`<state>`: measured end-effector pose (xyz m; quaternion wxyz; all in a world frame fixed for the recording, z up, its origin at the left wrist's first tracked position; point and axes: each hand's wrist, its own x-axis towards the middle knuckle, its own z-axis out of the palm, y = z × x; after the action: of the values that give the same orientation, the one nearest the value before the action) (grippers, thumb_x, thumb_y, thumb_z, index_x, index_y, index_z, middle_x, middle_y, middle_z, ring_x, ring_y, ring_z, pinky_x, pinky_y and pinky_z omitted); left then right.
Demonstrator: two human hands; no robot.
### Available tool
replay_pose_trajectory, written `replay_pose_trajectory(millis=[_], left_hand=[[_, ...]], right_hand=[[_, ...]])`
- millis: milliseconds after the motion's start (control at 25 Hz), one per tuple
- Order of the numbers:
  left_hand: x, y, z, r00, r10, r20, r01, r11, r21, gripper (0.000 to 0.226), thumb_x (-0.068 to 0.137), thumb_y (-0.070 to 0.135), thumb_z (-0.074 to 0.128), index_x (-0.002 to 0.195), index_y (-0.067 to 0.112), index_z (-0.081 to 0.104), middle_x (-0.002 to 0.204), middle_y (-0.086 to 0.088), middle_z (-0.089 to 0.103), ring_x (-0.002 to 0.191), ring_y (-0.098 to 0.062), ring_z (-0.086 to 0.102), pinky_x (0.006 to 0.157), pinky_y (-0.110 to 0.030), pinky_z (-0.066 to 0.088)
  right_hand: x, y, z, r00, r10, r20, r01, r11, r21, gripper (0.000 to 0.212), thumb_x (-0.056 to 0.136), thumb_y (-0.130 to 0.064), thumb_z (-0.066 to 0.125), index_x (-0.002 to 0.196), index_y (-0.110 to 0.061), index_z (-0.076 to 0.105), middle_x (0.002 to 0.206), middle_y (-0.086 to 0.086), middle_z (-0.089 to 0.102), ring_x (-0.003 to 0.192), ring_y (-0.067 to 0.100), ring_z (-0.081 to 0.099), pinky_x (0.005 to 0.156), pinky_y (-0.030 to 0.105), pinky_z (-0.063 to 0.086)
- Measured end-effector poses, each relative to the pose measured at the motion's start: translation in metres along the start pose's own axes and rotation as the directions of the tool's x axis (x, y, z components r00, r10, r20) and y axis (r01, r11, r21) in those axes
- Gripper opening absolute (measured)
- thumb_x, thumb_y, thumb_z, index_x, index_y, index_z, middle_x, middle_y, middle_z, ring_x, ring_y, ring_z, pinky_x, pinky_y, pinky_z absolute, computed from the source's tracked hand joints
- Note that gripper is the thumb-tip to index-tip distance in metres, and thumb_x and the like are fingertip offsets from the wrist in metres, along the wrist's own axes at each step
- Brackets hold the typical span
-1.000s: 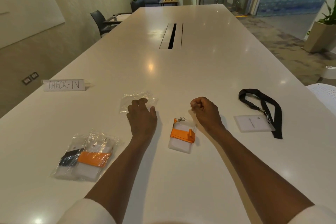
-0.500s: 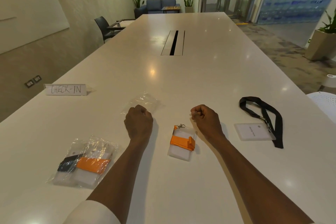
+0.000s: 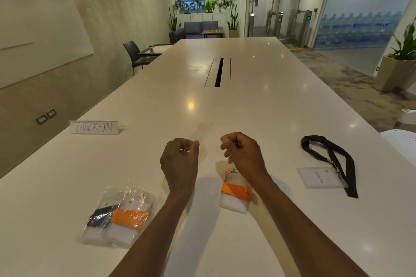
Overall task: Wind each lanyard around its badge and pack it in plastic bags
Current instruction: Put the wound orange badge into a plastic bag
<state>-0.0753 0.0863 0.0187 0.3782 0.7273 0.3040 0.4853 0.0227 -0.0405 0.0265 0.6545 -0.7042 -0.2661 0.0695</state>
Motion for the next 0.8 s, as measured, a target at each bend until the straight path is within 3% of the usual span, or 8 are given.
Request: replay_pose_trajectory(millis=[120,320,480,560,800], left_hand=[[-0.011,0.014,-0.007,0.995,0.091,0.047,-0.09,0.996,-0.025,0.014,0.084,0.028,0.076,0.08,0.025,0.063,0.08,0.012,0.062,0.068,-0.006,0.059,0.065,-0.036,0.053],[-0.017,0.018,-0.018,0.975,0.095,0.199,-0.086,0.995,-0.054,0.012,0.087,0.04,0.07,0.085,0.034,0.06,0.084,0.02,0.064,0.074,-0.004,0.061,0.062,-0.023,0.049],[0.0,0.017,-0.031,0.96,0.124,0.253,-0.128,0.992,0.0,0.013,0.087,0.047,0.068,0.092,0.037,0.061,0.082,0.022,0.067,0.072,-0.002,0.062,0.06,-0.016,0.045],[0.009,0.015,-0.037,0.947,0.131,0.295,-0.13,0.991,-0.024,0.008,0.088,0.043,0.068,0.086,0.036,0.064,0.077,0.022,0.068,0.072,-0.001,0.063,0.06,-0.018,0.046],[0.025,0.009,-0.052,0.98,0.021,0.2,-0.008,0.998,-0.065,0.013,0.084,0.027,0.065,0.073,0.031,0.061,0.068,0.015,0.065,0.064,-0.003,0.06,0.06,-0.025,0.045]], right_hand=[[-0.002,-0.025,0.02,0.996,0.058,0.062,-0.06,0.997,0.039,0.017,0.092,-0.035,0.063,0.094,-0.019,0.068,0.083,-0.003,0.074,0.068,0.011,0.071,0.057,0.024,0.056],[-0.01,-0.032,0.031,0.997,0.072,-0.016,-0.072,0.997,0.021,0.01,0.093,-0.021,0.061,0.086,-0.019,0.067,0.074,-0.002,0.073,0.068,0.014,0.072,0.054,0.025,0.054],[-0.017,-0.036,0.042,0.998,0.051,-0.046,-0.054,0.997,-0.06,0.012,0.094,-0.023,0.061,0.084,-0.019,0.067,0.072,-0.003,0.072,0.065,0.01,0.07,0.053,0.022,0.052],[-0.021,-0.039,0.044,0.998,0.052,-0.048,-0.055,0.995,-0.078,0.014,0.093,-0.024,0.062,0.082,-0.019,0.067,0.071,-0.003,0.073,0.064,0.01,0.07,0.052,0.023,0.052],[-0.032,-0.043,0.055,0.99,0.087,-0.107,-0.107,0.975,-0.193,0.015,0.09,-0.025,0.062,0.077,-0.018,0.066,0.066,-0.002,0.071,0.059,0.007,0.066,0.054,0.025,0.05]])
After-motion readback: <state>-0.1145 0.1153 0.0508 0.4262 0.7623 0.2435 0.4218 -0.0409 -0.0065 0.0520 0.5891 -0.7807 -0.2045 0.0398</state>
